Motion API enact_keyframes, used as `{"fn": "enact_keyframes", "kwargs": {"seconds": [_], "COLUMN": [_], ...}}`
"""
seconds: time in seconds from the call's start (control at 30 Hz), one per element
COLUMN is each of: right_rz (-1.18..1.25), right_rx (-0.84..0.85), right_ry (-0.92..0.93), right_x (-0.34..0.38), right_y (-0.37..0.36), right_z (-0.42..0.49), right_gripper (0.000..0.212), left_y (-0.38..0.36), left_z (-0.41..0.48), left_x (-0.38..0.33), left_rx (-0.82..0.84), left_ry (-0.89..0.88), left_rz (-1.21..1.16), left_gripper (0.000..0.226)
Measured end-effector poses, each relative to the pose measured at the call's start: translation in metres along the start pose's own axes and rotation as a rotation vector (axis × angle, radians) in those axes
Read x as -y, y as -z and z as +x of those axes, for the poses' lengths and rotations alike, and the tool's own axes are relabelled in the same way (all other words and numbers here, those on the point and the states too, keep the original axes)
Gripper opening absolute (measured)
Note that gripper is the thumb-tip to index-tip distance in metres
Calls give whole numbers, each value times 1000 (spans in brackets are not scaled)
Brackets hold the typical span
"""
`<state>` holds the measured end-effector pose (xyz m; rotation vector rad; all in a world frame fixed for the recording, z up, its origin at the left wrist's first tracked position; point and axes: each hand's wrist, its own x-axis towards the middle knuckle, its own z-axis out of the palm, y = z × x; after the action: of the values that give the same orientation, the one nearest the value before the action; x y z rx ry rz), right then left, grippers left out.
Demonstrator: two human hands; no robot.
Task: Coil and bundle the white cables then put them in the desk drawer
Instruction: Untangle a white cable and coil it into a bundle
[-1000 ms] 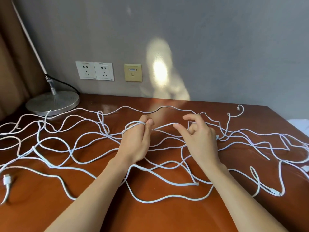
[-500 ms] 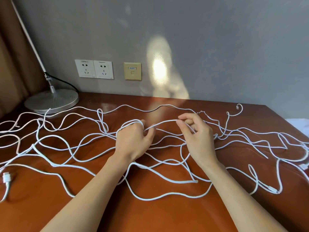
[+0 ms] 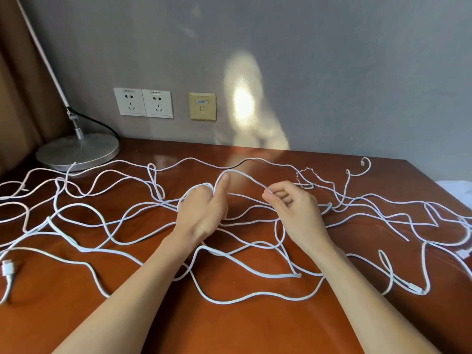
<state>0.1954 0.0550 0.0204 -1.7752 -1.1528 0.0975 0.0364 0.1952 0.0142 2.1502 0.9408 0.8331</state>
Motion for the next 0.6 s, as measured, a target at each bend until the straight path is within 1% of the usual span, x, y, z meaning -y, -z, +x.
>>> {"fn": "enact_keyframes", "kwargs": {"seconds": [0.1, 0.2, 0.33, 0.43, 0.53, 0.6], "right_rz": [39, 171, 450, 561, 705, 770], "right_rx": [4, 13, 51, 49, 40, 53], "right_ry": [-46, -120, -224, -261, -322, -347], "right_x": [0, 5, 13, 14, 14, 13], "right_y": [1, 4, 8, 8, 8, 8], "right_z": [1, 2, 4, 5, 7, 7], "right_gripper": [5, 7, 13, 16, 25, 32], "left_y": [2, 5, 5, 4, 7, 11], "left_z": [0, -1, -1, 1, 3, 5], "left_x": [-4, -7, -10, -7, -8, -10], "left_rx": [157, 308, 433, 526, 551, 522], "left_ry": [-5, -9, 105, 149, 183, 204], "left_rz": [-245, -438, -791, -1011, -1228, -1411], "left_gripper": [91, 89, 82, 77, 71, 66]}}
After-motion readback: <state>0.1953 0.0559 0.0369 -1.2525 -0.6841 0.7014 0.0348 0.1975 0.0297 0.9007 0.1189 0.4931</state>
